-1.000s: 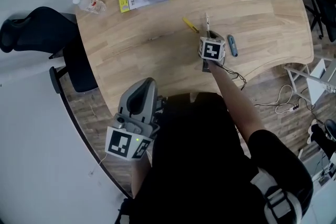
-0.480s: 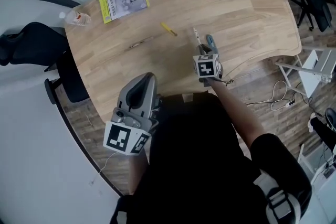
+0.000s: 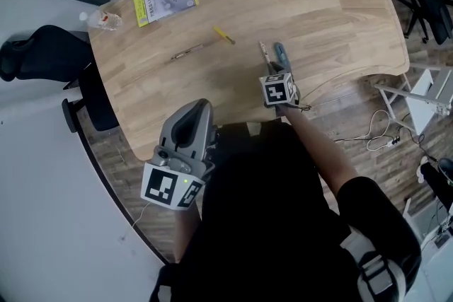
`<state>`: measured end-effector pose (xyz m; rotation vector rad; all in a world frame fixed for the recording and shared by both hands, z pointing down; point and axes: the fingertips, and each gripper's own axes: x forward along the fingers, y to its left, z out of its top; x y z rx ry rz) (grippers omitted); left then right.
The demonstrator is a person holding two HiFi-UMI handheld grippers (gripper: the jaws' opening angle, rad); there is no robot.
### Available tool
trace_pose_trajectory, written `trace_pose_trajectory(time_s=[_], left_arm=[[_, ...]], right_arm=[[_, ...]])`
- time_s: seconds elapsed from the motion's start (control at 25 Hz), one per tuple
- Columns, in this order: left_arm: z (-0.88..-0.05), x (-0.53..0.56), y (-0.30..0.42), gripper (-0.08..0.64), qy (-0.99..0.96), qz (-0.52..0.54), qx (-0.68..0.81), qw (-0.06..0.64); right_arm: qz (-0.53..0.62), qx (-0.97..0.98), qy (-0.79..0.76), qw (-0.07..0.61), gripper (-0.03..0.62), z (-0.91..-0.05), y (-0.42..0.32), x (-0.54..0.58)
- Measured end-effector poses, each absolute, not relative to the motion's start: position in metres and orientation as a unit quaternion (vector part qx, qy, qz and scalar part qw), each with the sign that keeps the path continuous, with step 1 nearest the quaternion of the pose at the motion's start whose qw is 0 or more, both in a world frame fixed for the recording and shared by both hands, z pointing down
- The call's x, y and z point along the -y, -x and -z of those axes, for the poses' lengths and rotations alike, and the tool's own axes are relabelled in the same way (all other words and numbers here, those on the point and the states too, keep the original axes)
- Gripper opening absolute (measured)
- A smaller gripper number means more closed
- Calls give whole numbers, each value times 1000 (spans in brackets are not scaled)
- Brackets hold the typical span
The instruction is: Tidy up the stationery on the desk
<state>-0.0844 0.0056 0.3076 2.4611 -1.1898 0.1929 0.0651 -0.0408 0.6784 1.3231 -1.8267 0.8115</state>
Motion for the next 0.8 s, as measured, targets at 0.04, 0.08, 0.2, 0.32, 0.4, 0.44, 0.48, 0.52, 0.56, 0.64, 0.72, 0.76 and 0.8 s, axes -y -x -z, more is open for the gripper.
trace_pose_trajectory(time_s=[0.04,0.08,0.2,0.32,0.4,0.44,0.48,0.52,0.56,0.64,0.72,0.76,0.8], left_arm=[[-308,-7,84,38,-879,-70,429,199],[-308,-9,84,38,-877,-71,432,198],[-308,-13,88,38,-871,-73,444,197],[-306,-15,88,39,-869,-72,449,194],[-304,-17,87,38,-871,-72,447,192],[-304,-17,87,38,-872,-71,446,190],[-303,-17,86,38,-872,-71,445,189],[-302,-17,85,38,-873,-70,445,188],[-302,-17,85,38,-873,-70,444,188],[-301,-17,82,38,-875,-68,441,186],[-300,-17,79,38,-878,-67,438,184],[-300,-17,78,38,-879,-66,436,183],[-300,-17,76,38,-880,-66,435,182]], right_arm=[[-314,710,-514,364,51,-679,-65,41],[-312,711,-515,364,51,-680,-65,41],[-305,712,-514,368,54,-680,-64,41],[-306,715,-509,368,116,-679,-63,41],[-307,718,-506,366,123,-677,-63,41],[-305,720,-506,365,124,-676,-63,41],[-303,721,-506,364,124,-675,-64,40],[-303,721,-506,363,123,-673,-64,40],[-305,721,-507,362,123,-672,-65,39],[-307,722,-507,357,123,-669,-66,38],[-303,727,-506,352,123,-663,-66,38],[-298,732,-505,348,123,-657,-65,39],[-294,737,-503,343,123,-651,-65,39]])
